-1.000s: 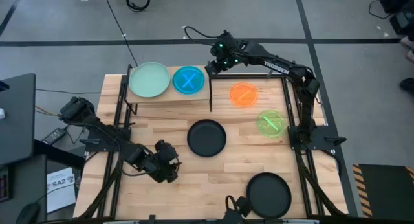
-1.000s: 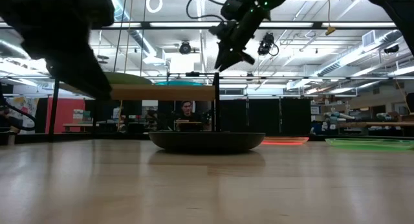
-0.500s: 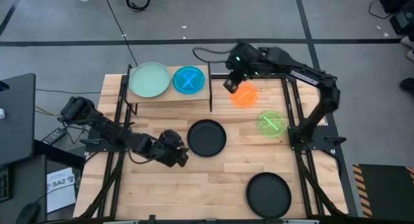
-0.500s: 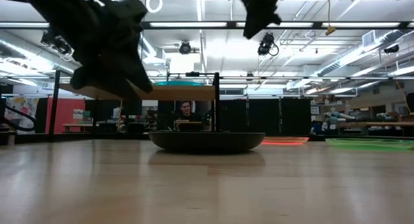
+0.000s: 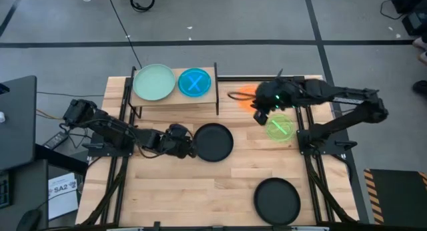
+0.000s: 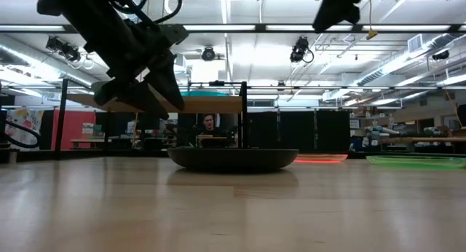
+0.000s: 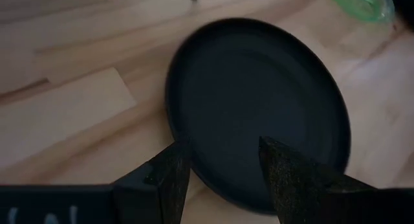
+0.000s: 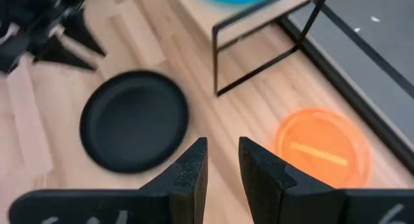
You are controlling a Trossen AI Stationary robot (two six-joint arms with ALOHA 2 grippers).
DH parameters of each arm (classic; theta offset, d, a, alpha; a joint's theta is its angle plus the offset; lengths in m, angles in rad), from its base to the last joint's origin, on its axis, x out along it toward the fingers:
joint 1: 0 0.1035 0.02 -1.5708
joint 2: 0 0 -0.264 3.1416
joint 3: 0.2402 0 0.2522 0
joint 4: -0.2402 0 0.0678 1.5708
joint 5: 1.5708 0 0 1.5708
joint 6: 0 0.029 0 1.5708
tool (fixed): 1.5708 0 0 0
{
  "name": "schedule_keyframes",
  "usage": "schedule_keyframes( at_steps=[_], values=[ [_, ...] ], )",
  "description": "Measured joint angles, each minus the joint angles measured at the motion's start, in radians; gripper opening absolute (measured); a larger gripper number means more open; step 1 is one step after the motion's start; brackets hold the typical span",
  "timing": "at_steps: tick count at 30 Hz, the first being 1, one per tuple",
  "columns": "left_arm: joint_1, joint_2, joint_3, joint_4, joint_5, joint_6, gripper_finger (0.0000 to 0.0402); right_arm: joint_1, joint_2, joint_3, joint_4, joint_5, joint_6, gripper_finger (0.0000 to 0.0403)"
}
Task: Place and stack plates onto a shelf
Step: Stack the top black plate on top of the light blue plate on the shelf
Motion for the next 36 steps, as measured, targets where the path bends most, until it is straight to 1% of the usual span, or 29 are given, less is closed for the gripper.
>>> schedule_keyframes(
  at_steps=[7, 11, 16, 21, 25, 33, 36],
  values=[
    [0.038, 0.0, 0.0, 0.0, 0.0, 0.0, 0.0189, 0.084, -0.117, -0.186, 0.08, 0.0, 0.076, 0.0095],
    [0.043, 0.0, 0.0, -0.005, 0.0, -0.023, 0.0189, 0.117, -0.141, -0.255, 0.129, 0.0, 0.077, 0.0094],
    [0.043, 0.0, 0.0, -0.025, 0.0, -0.036, 0.0189, 0.142, -0.142, -0.306, 0.188, -0.001, 0.076, 0.0095],
    [0.042, 0.031, 0.0, -0.034, 0.001, -0.058, 0.0189, 0.153, -0.141, -0.325, 0.225, -0.002, 0.074, 0.0094],
    [0.042, 0.101, 0.0, -0.02, 0.005, -0.101, 0.0189, 0.155, -0.14, -0.325, 0.225, -0.004, 0.074, 0.0094],
    [0.042, 0.23, 0.0, 0.103, 0.005, -0.106, 0.0189, 0.155, -0.14, -0.325, 0.228, -0.004, 0.073, 0.0094],
    [0.042, 0.263, 0.0, 0.104, 0.005, -0.121, 0.0189, 0.155, -0.14, -0.325, 0.234, -0.004, 0.073, 0.0094]
  ],
)
